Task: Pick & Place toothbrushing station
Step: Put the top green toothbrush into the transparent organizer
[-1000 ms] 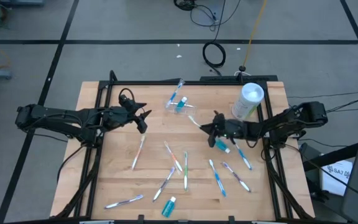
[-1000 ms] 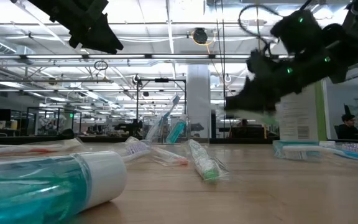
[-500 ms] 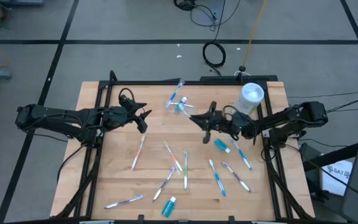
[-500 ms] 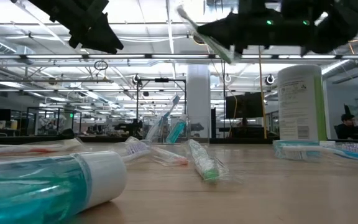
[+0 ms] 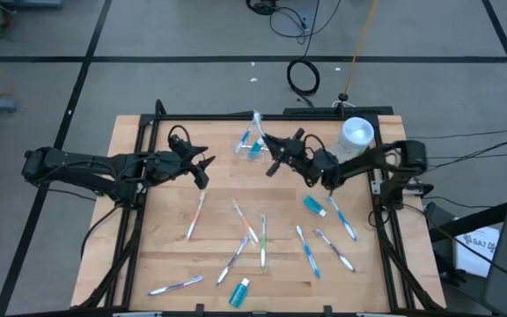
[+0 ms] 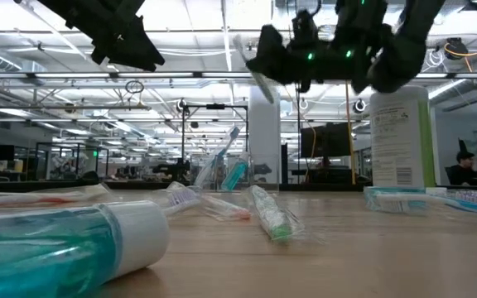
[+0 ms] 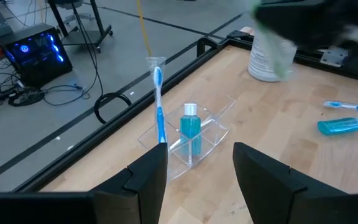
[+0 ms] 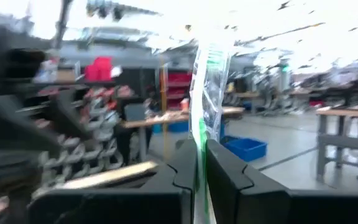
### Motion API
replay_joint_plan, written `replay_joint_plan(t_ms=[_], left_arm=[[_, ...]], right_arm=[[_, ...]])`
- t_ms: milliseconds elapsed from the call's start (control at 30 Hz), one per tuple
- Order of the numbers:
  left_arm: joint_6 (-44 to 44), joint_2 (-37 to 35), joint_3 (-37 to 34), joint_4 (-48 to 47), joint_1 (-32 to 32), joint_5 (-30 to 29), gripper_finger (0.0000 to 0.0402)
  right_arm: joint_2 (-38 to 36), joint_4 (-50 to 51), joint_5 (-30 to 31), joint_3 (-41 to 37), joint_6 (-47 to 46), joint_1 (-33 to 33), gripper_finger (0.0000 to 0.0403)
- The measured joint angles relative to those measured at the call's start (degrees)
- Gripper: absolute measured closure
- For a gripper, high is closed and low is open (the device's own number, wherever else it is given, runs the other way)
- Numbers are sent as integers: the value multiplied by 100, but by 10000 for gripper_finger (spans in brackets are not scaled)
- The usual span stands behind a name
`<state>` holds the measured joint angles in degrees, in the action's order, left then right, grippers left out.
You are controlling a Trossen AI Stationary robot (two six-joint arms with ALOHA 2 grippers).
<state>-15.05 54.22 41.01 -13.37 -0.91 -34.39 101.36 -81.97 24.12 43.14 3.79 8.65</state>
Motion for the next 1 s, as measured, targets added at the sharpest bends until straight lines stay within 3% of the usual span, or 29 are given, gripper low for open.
replay_joint_plan(t_ms=[133,367,733,867,1000], left_arm=[[35,0,0,0,0,0,213],[240,0,0,-3,-3,97,213],[339,0,0,-4,-2,184,213],[339,0,0,-4,-2,188,213],[339,0,0,-6,-2,190,213]], right_arm=[[794,-681,-10,222,414,291,389],[1583,-698,2,720,658,621,389],[1761,-60,345,791,977,789,389],[1768,389,803,791,1317,734,389],[1763,725,1026,791,1092,725,389]])
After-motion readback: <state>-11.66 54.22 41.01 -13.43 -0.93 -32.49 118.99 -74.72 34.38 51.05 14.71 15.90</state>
